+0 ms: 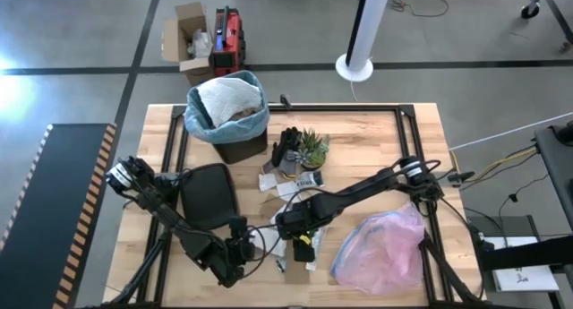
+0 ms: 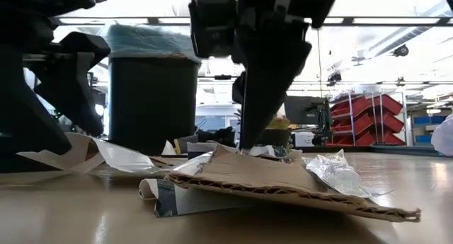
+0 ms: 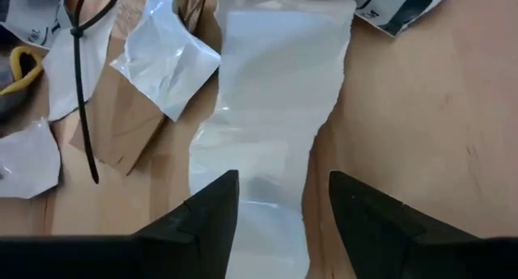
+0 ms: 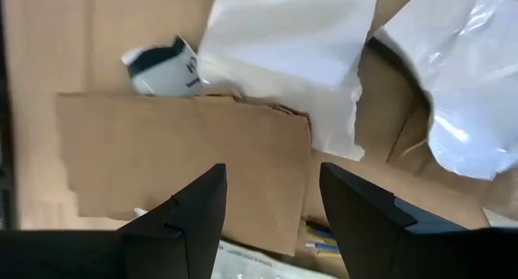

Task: Place trash/remove bag and relplace
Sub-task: Put the white paper into the trash bin

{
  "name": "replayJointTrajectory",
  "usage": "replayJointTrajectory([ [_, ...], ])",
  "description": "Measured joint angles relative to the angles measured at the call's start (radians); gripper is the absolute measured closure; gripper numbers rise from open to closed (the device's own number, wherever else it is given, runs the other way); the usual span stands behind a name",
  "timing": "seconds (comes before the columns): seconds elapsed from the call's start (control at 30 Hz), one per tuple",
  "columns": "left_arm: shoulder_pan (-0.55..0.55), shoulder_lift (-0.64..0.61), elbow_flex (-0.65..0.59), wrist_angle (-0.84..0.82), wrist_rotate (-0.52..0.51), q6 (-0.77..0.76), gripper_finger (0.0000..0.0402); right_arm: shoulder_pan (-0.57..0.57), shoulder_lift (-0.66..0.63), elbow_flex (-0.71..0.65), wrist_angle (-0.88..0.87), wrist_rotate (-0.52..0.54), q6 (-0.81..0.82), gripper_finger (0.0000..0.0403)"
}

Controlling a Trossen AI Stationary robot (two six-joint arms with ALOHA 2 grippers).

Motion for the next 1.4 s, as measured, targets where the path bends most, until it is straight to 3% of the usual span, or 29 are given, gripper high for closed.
replayJointTrajectory([
  [0.33,0.050,0.059,0.001,0.000,-0.013,-0.004,0.0251,0.027,-0.069,0.025,0.000,0.029,0.099,0.0217],
  [0.47,0.053,0.058,0.018,-0.004,-0.012,-0.011,0.0293,0.048,-0.117,0.035,-0.008,0.119,0.132,0.0217],
  [0.63,0.055,0.034,0.048,-0.047,-0.013,-0.001,0.0384,0.070,-0.191,0.059,-0.044,0.256,0.177,0.0217],
  [0.83,0.064,-0.023,0.075,-0.184,-0.013,-0.006,0.0398,0.087,-0.273,0.058,-0.065,0.388,0.228,0.0226],
  [1.1,0.085,-0.249,0.140,-0.471,-0.069,-0.063,0.0401,0.105,-0.332,0.057,-0.072,0.500,0.256,0.0256],
  [1.27,0.130,-0.479,0.184,-0.489,-0.126,-0.075,0.0401,0.112,-0.326,0.057,-0.045,0.502,0.282,0.0276],
  [1.4,0.200,-0.651,0.222,-0.481,-0.231,-0.085,0.0401,0.128,-0.325,0.049,0.024,0.503,0.307,0.0293],
])
